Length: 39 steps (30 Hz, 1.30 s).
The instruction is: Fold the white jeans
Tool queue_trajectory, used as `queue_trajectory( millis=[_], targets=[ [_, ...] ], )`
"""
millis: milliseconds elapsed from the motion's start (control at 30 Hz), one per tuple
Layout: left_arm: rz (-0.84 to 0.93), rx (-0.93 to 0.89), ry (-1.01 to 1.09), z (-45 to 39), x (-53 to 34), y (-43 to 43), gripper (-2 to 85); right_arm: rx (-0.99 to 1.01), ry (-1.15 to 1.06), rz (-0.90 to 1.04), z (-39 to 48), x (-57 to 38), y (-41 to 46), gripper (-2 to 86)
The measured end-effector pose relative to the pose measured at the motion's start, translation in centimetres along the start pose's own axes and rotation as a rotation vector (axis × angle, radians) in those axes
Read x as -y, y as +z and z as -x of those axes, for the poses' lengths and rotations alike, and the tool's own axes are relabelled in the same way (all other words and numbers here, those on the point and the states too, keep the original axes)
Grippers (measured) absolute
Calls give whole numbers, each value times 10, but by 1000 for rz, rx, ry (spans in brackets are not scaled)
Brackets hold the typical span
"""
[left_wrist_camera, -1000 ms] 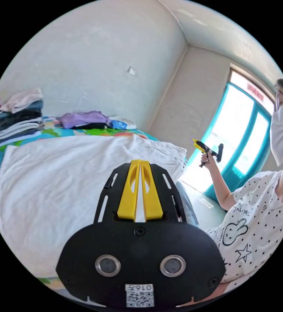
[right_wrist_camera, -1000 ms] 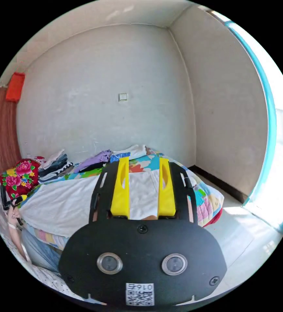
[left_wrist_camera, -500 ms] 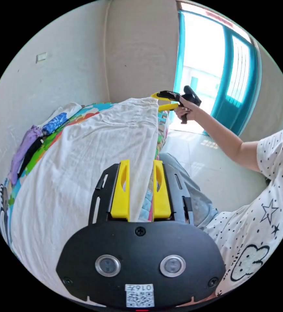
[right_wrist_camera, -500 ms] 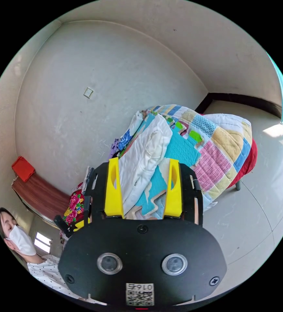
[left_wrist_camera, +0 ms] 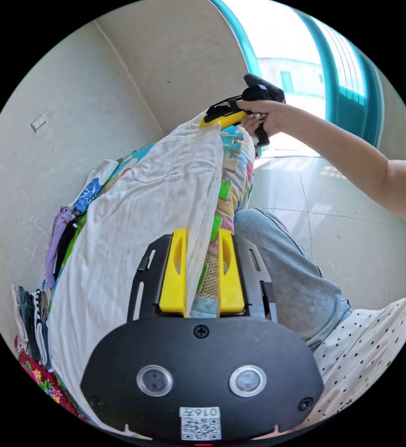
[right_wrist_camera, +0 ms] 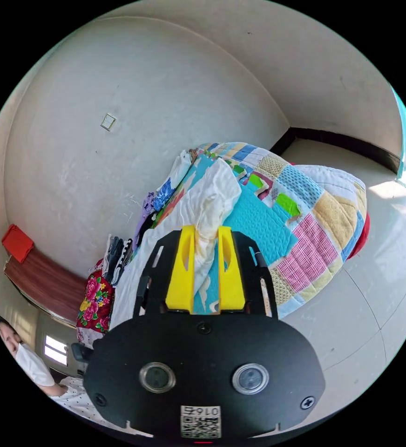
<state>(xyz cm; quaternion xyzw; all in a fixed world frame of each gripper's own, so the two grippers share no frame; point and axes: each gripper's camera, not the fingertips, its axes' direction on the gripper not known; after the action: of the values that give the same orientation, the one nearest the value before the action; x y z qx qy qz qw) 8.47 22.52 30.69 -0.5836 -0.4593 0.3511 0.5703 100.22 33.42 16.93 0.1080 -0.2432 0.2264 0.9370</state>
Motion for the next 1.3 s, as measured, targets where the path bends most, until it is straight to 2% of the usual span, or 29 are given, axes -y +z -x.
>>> queue_trajectory(
  millis=[133,200,367,700,800,933,1033,1133,1233,1300],
  targets=[
    [-48,-131,-47,18,-7,-5,56,77,9,-29,4,-4,-6,65],
    [-111,-215,-122,38,-16,-11,6,72,-19,-34,18,-4,-6,63],
    [-201,-358,-243,72,-38,-20,-8,75,-101,-52,84,-7,-6,61],
    [-216,-270,-267,61,-84,-28,-10,-14,-77,-72,168,-57,42,61],
    [-272,-252,-299,62,-109,-39,-10,-8,-191,-99,238,-81,59,60],
    [-423,-338,-303,67,-147,-64,-10,-2,-493,-124,399,-132,101,57],
    [-542,-224,-367,71,-191,-100,-10,53,-739,-119,536,-192,143,56],
    [-665,-34,-495,92,-256,-158,-10,111,-996,-83,673,-276,196,56],
    [-695,210,-767,133,-347,-228,-9,148,-1280,17,792,-392,270,56],
    [-653,378,-1033,171,-438,-282,-9,131,-1446,104,847,-477,326,57]
  ],
)
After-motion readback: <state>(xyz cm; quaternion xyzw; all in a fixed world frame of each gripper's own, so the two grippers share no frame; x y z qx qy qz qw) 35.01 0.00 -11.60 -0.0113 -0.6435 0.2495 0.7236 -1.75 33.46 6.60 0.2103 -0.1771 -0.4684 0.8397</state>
